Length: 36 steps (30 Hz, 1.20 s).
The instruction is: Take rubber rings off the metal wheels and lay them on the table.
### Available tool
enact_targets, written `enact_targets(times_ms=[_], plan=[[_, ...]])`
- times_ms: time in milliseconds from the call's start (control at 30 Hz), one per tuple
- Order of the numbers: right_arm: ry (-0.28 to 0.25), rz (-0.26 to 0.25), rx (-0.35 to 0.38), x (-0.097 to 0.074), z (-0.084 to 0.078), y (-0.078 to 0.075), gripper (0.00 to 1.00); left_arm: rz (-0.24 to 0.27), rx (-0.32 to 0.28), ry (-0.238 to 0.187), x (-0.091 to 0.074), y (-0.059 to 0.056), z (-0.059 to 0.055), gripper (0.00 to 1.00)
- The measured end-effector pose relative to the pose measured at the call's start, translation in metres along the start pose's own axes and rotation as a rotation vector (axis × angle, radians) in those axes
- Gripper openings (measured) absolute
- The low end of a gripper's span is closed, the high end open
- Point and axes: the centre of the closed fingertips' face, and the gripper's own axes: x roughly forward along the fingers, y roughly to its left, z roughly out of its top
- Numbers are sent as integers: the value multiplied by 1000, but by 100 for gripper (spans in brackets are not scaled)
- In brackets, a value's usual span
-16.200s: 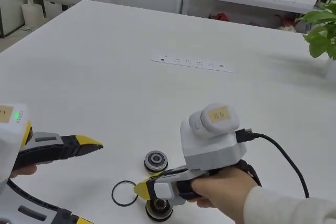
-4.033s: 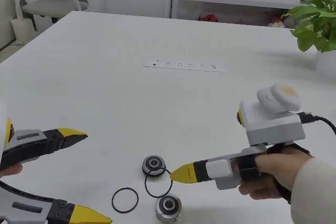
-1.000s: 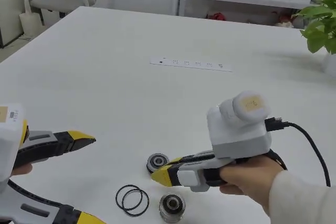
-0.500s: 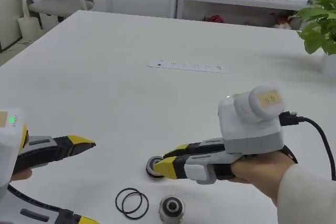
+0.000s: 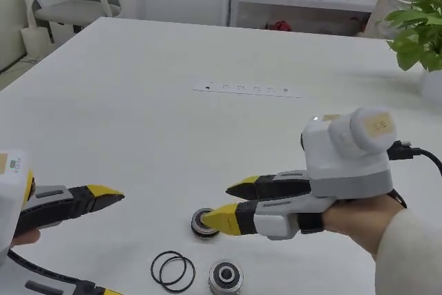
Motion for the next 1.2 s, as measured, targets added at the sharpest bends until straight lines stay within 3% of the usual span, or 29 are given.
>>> enact_targets(times_ms=[500,667,933,1200], plan=[[-55,-20,-37,-16,10,-7,67,-2,-11,-4,1,0,1,98],[-57,-26,-43,-18,9,-8,82,-2,-12,-3,1,0,0,98],[-38,-36,-56,-21,3,-10,95,-2,-15,-2,1,0,0,98],[18,-40,-49,-23,-14,-18,100,-3,-15,-3,2,0,2,99]])
